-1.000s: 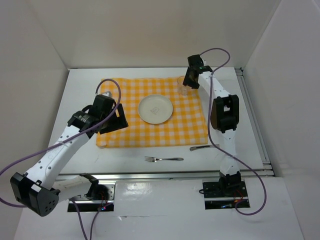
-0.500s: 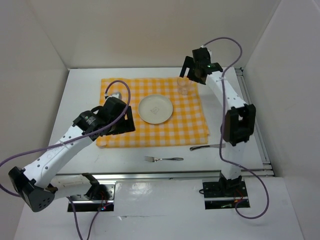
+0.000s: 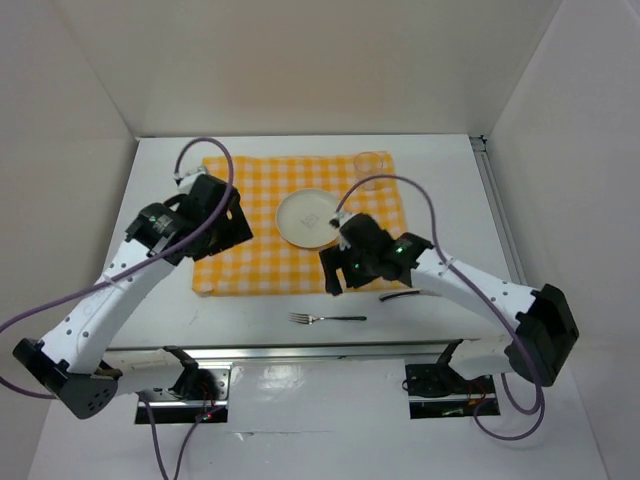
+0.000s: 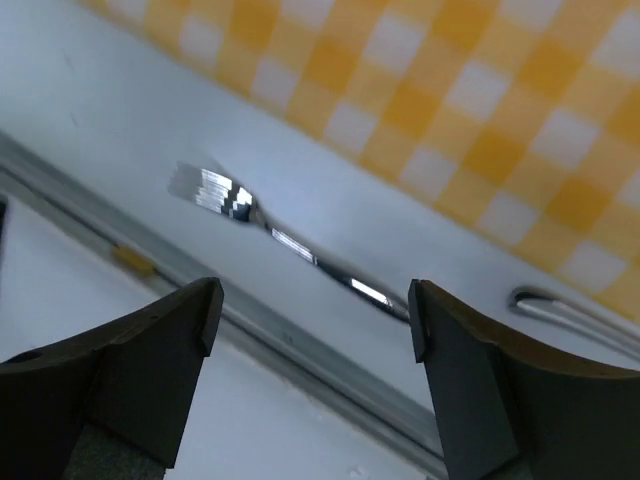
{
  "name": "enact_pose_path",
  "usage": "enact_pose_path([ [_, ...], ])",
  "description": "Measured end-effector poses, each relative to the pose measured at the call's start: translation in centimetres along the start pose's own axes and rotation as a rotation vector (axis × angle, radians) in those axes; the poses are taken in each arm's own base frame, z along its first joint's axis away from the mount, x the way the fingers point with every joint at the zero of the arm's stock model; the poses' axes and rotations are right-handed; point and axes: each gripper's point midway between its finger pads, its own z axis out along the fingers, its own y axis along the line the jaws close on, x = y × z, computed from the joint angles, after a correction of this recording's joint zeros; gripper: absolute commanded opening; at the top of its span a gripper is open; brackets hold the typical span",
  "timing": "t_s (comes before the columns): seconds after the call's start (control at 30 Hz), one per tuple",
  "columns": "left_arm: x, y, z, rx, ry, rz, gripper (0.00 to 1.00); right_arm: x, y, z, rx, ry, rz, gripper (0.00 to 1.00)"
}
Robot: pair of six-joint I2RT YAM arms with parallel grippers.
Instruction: Set the dinner table for one person
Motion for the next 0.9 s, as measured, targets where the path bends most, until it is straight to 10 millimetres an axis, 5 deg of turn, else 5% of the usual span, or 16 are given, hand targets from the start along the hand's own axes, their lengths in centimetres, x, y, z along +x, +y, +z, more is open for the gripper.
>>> enact_pose_path([
  [0.03, -1.6, -0.2, -0.8, 0.014, -0.036, -0.029, 0.87, 2.0, 0.6, 0.6, 0.000, 0.065, -0.030, 0.70],
  [0.13, -5.4, -0.4, -2.6, 0.054, -0.127, -0.082, 0.87, 6.5, 2.5, 1.5, -0.006, 0.225, -0.124, 0.68],
  [0.23, -7.0, 0.1, -3.0, 0.059, -0.161, -0.101, 0.86, 8.7, 3.1, 2.2, 0.018, 0.329, -0.203, 0.67],
  [0.47, -7.9, 1.5, -2.4, 0.040, -0.152, -0.104, 0.86, 9.8, 3.8, 3.7, 0.035, 0.378, -0.371, 0.67],
  [0.9, -8.2, 1.7, -1.6, 0.067, -0.132, -0.092, 0.86, 8.4, 3.5, 6.5, 0.020, 0.281, -0.581, 0.62],
])
